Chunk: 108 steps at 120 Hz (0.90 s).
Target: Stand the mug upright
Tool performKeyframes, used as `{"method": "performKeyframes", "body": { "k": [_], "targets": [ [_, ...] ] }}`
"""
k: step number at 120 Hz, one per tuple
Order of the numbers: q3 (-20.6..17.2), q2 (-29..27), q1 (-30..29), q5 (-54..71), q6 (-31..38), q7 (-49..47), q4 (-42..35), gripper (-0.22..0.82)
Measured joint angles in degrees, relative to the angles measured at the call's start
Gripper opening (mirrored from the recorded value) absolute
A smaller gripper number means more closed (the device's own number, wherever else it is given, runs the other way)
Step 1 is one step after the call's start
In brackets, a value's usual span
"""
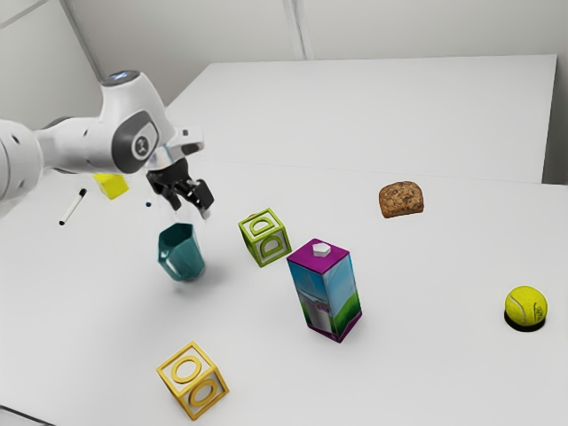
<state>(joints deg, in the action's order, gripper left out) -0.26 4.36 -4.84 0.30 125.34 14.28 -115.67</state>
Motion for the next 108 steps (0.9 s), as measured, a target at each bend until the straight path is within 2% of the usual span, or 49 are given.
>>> {"method": "performKeyframes", "body": {
  "k": [37,50,74,108],
  "targets": [
    [0.0,3.3,0.5,-2.3,-18.8,-1.1,25.4,0.59],
    [-0.1,3.8,0.5,-2.3,-25.1,-1.4,31.1,0.60],
    [-0.5,3.8,0.7,-2.1,-31.3,-1.9,33.1,0.60],
    [-0.4,3.6,0.6,-2.3,-34.1,-2.2,33.1,0.60]
  ]
}}
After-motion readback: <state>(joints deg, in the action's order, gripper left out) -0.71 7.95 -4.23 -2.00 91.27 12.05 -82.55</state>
